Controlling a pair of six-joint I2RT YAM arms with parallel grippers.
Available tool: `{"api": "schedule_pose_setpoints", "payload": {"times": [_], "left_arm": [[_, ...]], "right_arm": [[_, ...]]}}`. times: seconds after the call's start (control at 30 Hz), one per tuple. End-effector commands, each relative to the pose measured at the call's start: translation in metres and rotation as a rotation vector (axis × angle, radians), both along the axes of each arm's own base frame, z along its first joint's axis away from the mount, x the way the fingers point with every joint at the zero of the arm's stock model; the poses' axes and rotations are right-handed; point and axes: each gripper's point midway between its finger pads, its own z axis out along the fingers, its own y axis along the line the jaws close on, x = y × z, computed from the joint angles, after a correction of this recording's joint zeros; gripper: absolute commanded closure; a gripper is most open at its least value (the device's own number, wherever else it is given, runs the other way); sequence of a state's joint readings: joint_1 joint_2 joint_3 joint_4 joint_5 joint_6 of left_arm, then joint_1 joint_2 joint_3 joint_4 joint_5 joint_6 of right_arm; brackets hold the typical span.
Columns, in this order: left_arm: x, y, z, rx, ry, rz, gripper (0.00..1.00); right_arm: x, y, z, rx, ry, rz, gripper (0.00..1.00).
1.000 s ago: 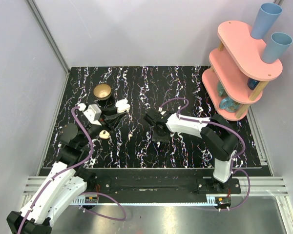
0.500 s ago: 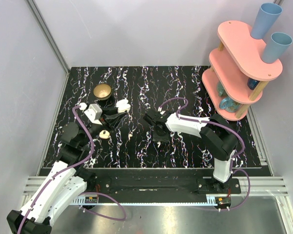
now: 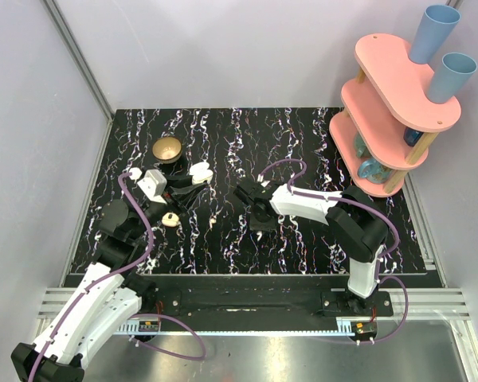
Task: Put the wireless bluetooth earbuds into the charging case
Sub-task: Pick up the right earbud from the center of the board.
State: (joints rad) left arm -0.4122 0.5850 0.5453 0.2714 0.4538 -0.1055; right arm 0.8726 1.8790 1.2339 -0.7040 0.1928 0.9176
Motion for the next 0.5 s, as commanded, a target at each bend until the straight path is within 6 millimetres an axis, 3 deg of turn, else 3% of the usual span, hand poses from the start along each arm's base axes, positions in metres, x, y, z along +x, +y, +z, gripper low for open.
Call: {"api": "schedule_pose_setpoints", "payload": {"times": [0.0, 0.3, 0.47], "left_arm": [[0.003, 0.003, 0.009, -0.025, -0.029, 0.020, 1.00], [0.005, 0.003, 0.009, -0.024, -0.024, 0.024, 1.00], [0.011, 0.002, 0.008, -0.017, -0.013, 0.034, 1.00]], "right_arm": [[0.007, 0.004, 0.011, 0.003, -0.037, 0.003, 0.75], [0.021, 0.004, 0.037, 0.031, -0.162, 0.030, 0.83], [0.036, 0.006, 0.077, 0.028, -0.331, 0.062, 0.84]]}}
